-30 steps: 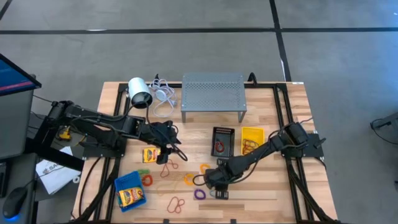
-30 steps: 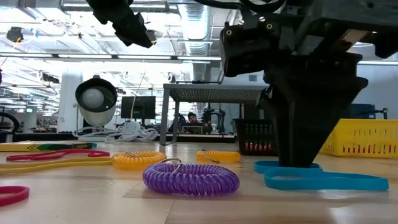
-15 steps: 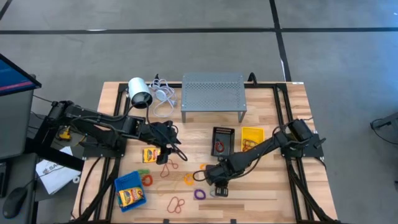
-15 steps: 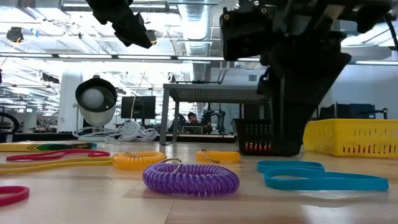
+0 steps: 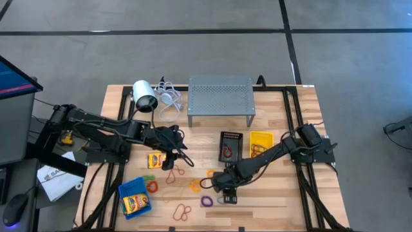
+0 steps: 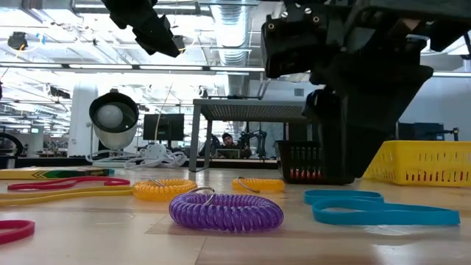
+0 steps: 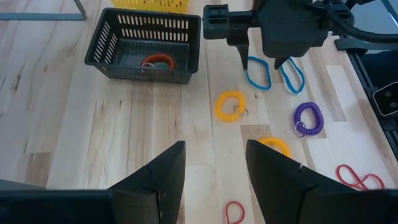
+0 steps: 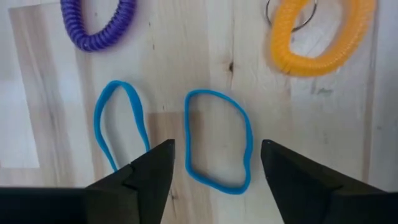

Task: Pick & Place Office Desk Supplies
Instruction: Put the blue rubber band into the yellow basket

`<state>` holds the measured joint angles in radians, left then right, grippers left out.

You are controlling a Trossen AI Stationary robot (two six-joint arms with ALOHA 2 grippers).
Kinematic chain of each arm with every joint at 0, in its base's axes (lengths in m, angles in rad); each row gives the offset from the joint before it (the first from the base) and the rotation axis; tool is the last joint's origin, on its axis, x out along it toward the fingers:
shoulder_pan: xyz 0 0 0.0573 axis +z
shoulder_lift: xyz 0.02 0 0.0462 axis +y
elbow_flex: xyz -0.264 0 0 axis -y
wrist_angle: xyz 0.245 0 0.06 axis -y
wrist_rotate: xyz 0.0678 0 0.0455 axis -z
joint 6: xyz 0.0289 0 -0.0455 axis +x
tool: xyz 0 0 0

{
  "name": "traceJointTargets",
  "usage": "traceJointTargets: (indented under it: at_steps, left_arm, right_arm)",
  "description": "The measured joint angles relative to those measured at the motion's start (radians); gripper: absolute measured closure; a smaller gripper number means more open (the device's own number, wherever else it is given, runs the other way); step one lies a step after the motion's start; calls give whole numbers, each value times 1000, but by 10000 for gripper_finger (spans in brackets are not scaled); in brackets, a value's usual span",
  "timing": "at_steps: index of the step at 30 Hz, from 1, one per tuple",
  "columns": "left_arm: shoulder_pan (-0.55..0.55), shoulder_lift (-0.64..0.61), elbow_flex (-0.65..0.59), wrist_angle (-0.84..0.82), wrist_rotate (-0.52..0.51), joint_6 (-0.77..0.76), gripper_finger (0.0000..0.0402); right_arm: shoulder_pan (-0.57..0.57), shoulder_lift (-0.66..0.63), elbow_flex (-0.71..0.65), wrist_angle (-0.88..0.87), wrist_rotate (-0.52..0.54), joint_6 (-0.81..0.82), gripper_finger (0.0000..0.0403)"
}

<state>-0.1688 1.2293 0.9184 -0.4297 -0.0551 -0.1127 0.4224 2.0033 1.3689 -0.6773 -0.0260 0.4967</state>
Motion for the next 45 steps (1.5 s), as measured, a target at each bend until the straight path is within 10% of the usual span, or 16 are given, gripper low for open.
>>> traceJointTargets:
  at_steps: [27, 40, 45]
  left_arm:
    - [0, 0, 1, -16, 26, -5, 243]
    - [0, 0, 1, -16, 26, -4, 243]
    - [0, 0, 1, -16, 26, -4, 243]
  right_arm:
    - [9, 56, -16, 56, 38, 53, 174]
    - [6, 60, -18, 25, 65, 71, 377]
    - [-2, 60, -18, 23, 55, 72, 393]
